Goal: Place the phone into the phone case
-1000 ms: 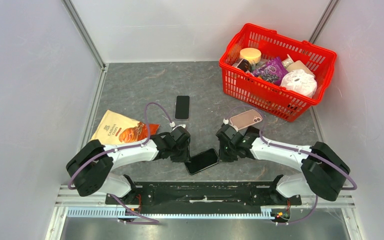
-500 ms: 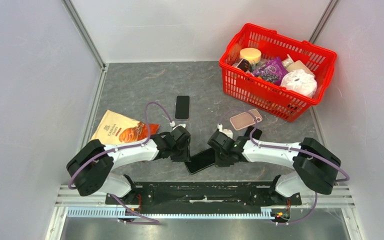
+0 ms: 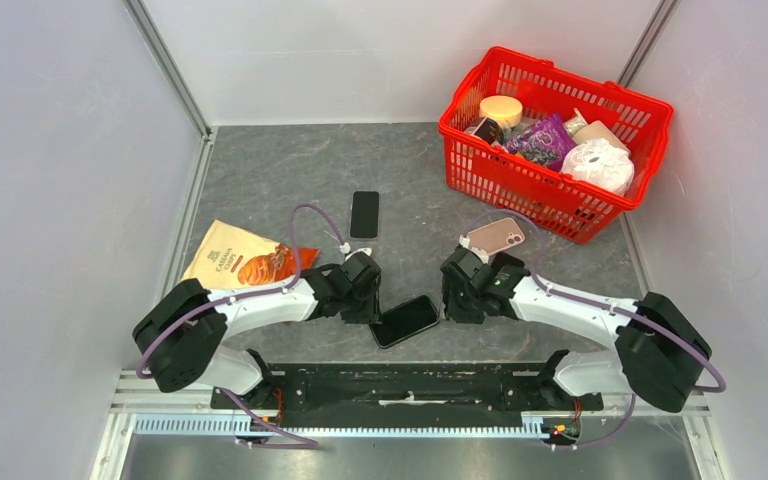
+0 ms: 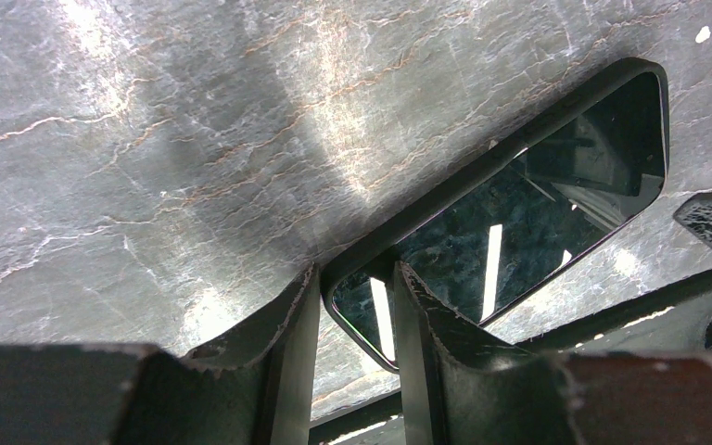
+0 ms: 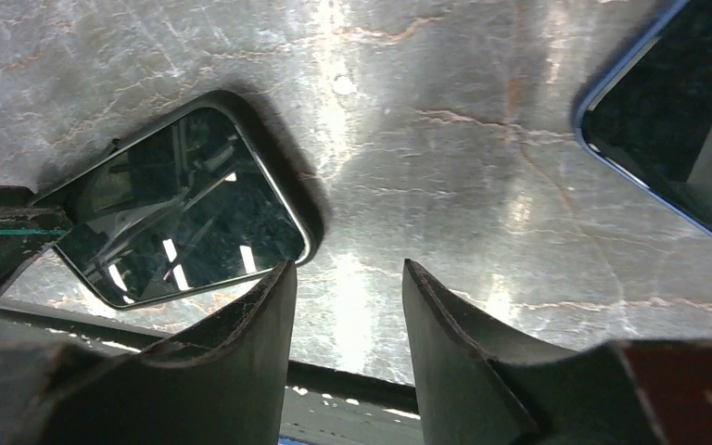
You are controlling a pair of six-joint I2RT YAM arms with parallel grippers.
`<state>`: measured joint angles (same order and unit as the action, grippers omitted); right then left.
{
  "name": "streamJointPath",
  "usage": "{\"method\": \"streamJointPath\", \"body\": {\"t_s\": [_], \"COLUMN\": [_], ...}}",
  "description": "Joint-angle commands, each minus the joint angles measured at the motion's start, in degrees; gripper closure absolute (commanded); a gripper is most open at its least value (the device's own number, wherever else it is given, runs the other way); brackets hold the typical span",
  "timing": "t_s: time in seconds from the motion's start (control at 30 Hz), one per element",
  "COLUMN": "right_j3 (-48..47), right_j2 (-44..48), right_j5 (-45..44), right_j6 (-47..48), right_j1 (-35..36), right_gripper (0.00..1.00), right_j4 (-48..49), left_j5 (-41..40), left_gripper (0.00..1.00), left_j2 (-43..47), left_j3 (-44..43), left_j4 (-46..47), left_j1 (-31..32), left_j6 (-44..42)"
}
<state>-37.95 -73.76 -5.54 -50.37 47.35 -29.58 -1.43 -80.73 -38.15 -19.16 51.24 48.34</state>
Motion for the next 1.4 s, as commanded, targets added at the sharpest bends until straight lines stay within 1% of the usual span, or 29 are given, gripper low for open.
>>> {"method": "streamJointPath", "body": {"t_s": [0.0, 0.17, 0.2, 0.3, 0.4, 0.5, 0.73, 0.87, 0.97, 1.03, 1.13, 1.2, 1.3, 1.37], "right_j3": [0.3, 0.5, 0.5, 0.3, -0.4, -1.0, -0.6, -0.9, -1.3, -1.3, -1.6, -2.2, -1.9, -0.8], "right_j2": [-2.1, -4.7, -5.1, -6.6, -8.4, -11.0, -18.1, -22.7, -25.9, -27.2, -26.7, -25.3, -20.6, -16.6], "right_j5": [3.9, 3.4, 3.1, 1.2, -1.2, -2.4, -4.6, -5.9, -5.7, -5.5, -6.1, -6.9, -6.9, -5.3], "right_j6": [-0.3, 0.1, 0.1, 0.4, 0.4, 0.1, -2.9, -4.6, -5.4, -5.7, -5.1, -4.4, -3.0, -1.7], "right_j1": [-0.2, -0.1, -0.1, 0.7, 2.1, 4.2, 9.1, 11.9, 13.2, 13.5, 13.4, 13.0, 10.8, 7.7], "right_gripper": [0.46, 0.49, 0.52, 0.55, 0.63, 0.69, 0.8, 0.89, 0.92, 0.92, 0.92, 0.89, 0.79, 0.69], "right_j4": [5.4, 6.3, 6.3, 5.0, 3.5, 2.3, 2.8, 3.7, 5.1, 5.8, 5.5, 4.1, 2.7, 2.8], "left_j5": [-2.0, -2.0, -1.9, -2.0, -2.0, -2.0, -1.9, -1.8, -1.8, -1.9, -2.1, -2.1, -2.3, -2.3], "left_gripper": [0.61, 0.61, 0.61, 0.61, 0.61, 0.61, 0.61, 0.61, 0.6, 0.6, 0.6, 0.6, 0.6, 0.6], "left_j2": [-1.3, -1.4, -1.6, -1.6, -1.8, -2.3, -3.1, -3.4, -3.7, -3.8, -3.8, -3.7, -3.4, -3.3], "left_j3": [-0.8, -0.8, -0.9, -0.9, -1.0, -1.2, -1.9, -2.3, -2.8, -3.2, -3.4, -3.6, -3.6, -3.5], "left_j4": [3.2, 3.2, 3.2, 3.2, 3.3, 3.4, 3.5, 3.5, 3.2, 3.0, 2.6, 2.4, 2.2, 2.0], "left_j1": [0.2, 0.2, 0.2, 0.2, 0.2, 0.2, 0.2, 0.2, 0.1, 0.2, 0.2, 0.2, 0.2, 0.2], "left_j6": [-1.0, -0.9, -1.0, -1.0, -1.0, -1.0, -1.2, -1.4, -1.5, -1.6, -1.6, -1.6, -1.6, -1.6]}}
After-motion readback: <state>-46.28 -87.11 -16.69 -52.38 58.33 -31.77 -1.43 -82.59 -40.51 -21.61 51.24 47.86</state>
